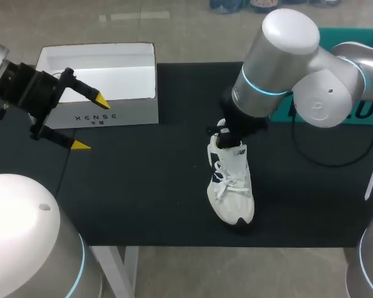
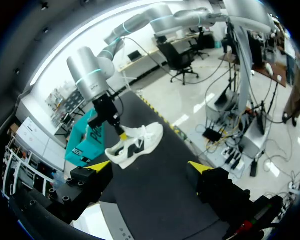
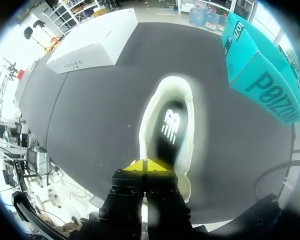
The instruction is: Take the shoe out of the shoebox, open the shoe tongue, remove and reinsert the insole, then place the shoe into the shoebox
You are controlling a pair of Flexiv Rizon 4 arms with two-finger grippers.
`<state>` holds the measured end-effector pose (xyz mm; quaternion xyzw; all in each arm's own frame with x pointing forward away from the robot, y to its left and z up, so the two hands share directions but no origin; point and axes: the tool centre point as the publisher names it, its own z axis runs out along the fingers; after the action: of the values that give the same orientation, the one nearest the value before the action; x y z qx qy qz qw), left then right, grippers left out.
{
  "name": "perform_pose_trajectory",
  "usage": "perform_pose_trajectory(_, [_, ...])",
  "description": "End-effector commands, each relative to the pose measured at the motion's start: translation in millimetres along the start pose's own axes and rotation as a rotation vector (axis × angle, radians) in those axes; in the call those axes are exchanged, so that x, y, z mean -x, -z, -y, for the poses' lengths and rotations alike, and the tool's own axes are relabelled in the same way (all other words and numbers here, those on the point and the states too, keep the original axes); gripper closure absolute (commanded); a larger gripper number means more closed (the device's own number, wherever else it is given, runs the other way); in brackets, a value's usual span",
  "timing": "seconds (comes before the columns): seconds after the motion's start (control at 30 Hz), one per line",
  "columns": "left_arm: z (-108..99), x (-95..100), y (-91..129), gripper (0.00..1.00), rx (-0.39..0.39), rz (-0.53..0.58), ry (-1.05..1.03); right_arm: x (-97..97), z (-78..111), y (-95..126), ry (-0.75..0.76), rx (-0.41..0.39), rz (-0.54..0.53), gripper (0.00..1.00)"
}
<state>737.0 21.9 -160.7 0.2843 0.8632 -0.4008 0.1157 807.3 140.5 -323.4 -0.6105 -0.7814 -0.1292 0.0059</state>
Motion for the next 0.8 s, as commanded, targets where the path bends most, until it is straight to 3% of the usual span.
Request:
perform_pose_trajectory(0.03, [0,0.4,0,0.00,0.002,-0.003,0.000,-0.3,-2.0,-5,0.005,-0.004,0.004,1.00])
perform_pose_trajectory(0.4, [0,0.4,0,0.00,0.002,-0.003,0.000,1.6,-13.7,-20,0.011,-0.007,0.017,1.00])
perform_pose_trajectory(0.8, [0,0.4,0,0.00,0.002,-0.003,0.000,18.0,-18.9,-27,-0.018,-0.002,0.041,1.00])
